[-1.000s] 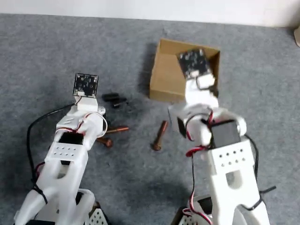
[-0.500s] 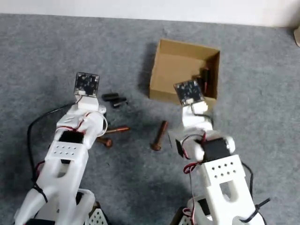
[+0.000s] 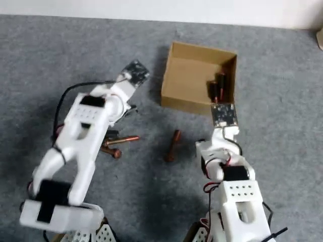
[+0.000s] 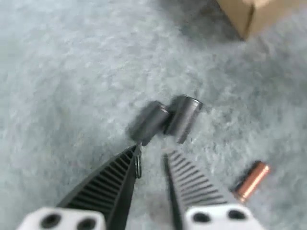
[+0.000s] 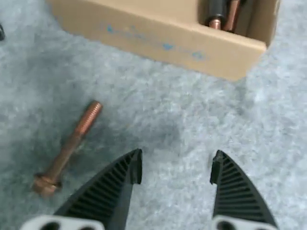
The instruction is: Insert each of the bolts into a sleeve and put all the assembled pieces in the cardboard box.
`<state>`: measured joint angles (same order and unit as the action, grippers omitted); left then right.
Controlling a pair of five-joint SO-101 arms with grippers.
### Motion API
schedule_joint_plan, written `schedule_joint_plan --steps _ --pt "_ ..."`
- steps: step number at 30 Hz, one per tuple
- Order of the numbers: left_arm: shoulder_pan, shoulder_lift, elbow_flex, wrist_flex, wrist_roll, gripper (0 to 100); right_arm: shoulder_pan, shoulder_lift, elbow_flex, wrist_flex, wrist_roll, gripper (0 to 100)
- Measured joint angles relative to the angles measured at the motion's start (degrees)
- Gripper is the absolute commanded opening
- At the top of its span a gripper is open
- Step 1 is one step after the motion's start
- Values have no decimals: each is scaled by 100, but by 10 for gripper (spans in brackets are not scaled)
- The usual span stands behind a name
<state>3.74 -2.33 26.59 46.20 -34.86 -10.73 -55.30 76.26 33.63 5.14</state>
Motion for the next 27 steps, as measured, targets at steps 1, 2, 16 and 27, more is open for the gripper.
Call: schedule_joint_plan --steps 1,2,16,27 --pt "26 123 -132 97 -185 130 0 -26 44 -88 0 214" --pt "62 211 -220 176 -369 130 18 -53 70 -132 0 214" --pt "264 668 -440 607 -1934 133 44 -62 88 -211 0 214" --pt "281 2374 -1670 677 -1952 133 44 -62 88 -211 0 214"
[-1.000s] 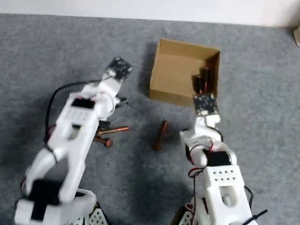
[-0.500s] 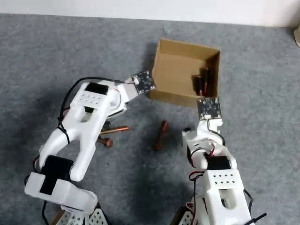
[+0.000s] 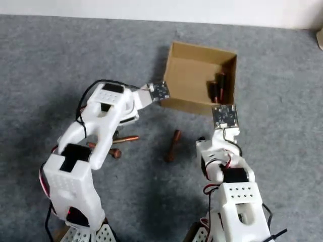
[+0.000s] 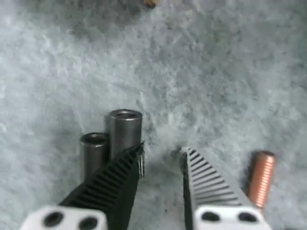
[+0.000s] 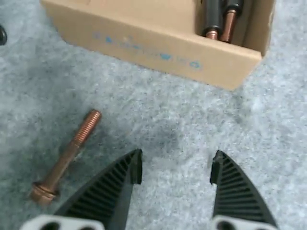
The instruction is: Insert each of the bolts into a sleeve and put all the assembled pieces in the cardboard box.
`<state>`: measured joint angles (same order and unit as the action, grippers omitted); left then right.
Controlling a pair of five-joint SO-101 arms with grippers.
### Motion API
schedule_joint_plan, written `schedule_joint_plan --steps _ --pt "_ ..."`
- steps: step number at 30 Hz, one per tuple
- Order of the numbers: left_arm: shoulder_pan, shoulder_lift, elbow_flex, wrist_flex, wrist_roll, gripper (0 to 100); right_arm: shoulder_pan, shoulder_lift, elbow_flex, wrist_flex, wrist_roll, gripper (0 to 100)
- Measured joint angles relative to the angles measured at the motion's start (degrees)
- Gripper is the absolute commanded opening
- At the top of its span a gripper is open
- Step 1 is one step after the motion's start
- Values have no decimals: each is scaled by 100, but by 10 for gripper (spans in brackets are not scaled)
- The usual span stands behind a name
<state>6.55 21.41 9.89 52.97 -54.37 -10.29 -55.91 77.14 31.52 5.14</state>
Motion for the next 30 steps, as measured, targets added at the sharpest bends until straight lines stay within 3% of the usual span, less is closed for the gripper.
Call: schedule_joint_plan --steps 9,25,30 --pt "9 800 -1160 888 0 133 0 0 0 0 0 214" --pt "-246 1354 -1767 1152 114 127 0 0 0 0 0 214" --pt "-246 1389 -1820 1257 123 2 0 0 0 0 0 214"
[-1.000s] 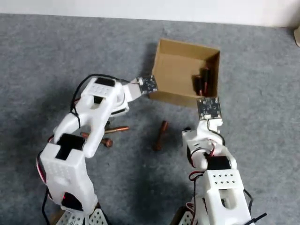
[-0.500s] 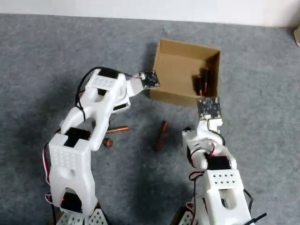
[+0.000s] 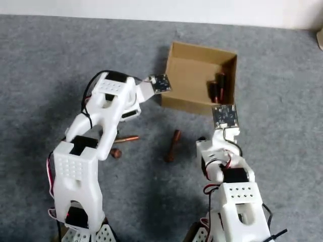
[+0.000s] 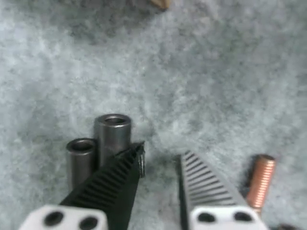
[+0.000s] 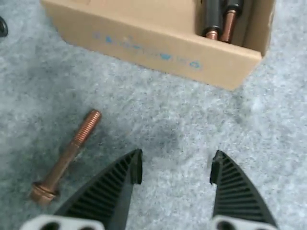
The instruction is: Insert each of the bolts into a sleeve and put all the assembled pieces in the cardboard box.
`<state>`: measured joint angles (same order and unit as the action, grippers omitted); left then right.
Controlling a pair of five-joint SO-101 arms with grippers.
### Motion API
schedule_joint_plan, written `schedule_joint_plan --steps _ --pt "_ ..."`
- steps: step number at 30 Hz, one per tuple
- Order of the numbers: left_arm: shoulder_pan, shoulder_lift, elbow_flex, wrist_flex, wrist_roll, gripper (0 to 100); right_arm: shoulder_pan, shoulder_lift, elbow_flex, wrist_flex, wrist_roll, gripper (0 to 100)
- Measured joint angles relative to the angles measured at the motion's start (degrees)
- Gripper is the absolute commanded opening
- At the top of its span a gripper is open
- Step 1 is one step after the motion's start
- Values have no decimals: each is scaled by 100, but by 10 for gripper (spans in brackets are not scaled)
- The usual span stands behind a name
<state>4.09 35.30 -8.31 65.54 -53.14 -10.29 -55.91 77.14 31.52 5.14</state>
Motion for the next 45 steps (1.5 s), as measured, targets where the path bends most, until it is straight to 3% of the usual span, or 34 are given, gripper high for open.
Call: schedule_joint_plan --steps 11,19,29,36,43,45 --pt "9 18 0 62 0 7 9 0 0 0 0 214" --pt "0 -220 -369 879 -53 7 9 0 0 0 0 214" --pt "18 -1662 -88 1793 0 7 9 0 0 0 0 214" --pt "18 -2857 703 1890 9 16 9 0 0 0 0 214" --pt "-9 -2927 1363 1037 9 308 9 0 0 0 0 214" --pt "9 -2910 1380 738 9 316 9 0 0 0 0 214"
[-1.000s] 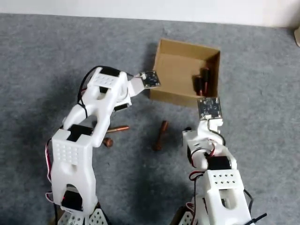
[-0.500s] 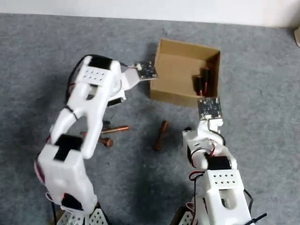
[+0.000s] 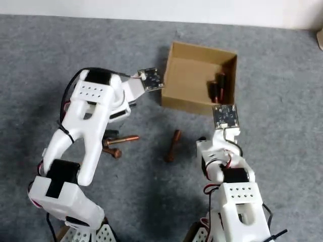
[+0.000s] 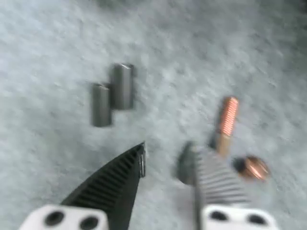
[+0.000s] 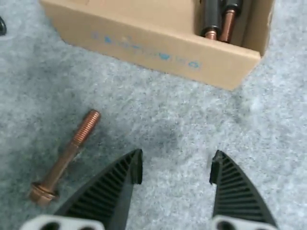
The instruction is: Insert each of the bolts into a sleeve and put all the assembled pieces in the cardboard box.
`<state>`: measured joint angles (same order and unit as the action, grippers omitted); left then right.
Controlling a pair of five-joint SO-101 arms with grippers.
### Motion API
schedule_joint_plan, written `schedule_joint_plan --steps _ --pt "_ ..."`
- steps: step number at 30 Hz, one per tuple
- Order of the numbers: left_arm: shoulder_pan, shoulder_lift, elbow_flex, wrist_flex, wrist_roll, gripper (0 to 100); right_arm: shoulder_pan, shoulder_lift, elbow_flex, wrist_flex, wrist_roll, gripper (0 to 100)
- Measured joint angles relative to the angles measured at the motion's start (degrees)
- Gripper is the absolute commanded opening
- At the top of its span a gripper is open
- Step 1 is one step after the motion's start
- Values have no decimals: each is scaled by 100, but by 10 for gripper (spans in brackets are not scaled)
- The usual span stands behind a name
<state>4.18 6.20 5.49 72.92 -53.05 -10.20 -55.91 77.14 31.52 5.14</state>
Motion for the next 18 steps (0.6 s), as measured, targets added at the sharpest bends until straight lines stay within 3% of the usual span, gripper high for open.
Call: schedule_joint_plan --steps 5,10,18 --pt "-18 703 -369 -369 -264 251 0 0 0 0 0 214" --pt "-18 1916 -1415 -369 -255 249 0 0 0 0 0 214" --pt "-26 3666 -3604 431 -273 249 0 0 0 0 0 214"
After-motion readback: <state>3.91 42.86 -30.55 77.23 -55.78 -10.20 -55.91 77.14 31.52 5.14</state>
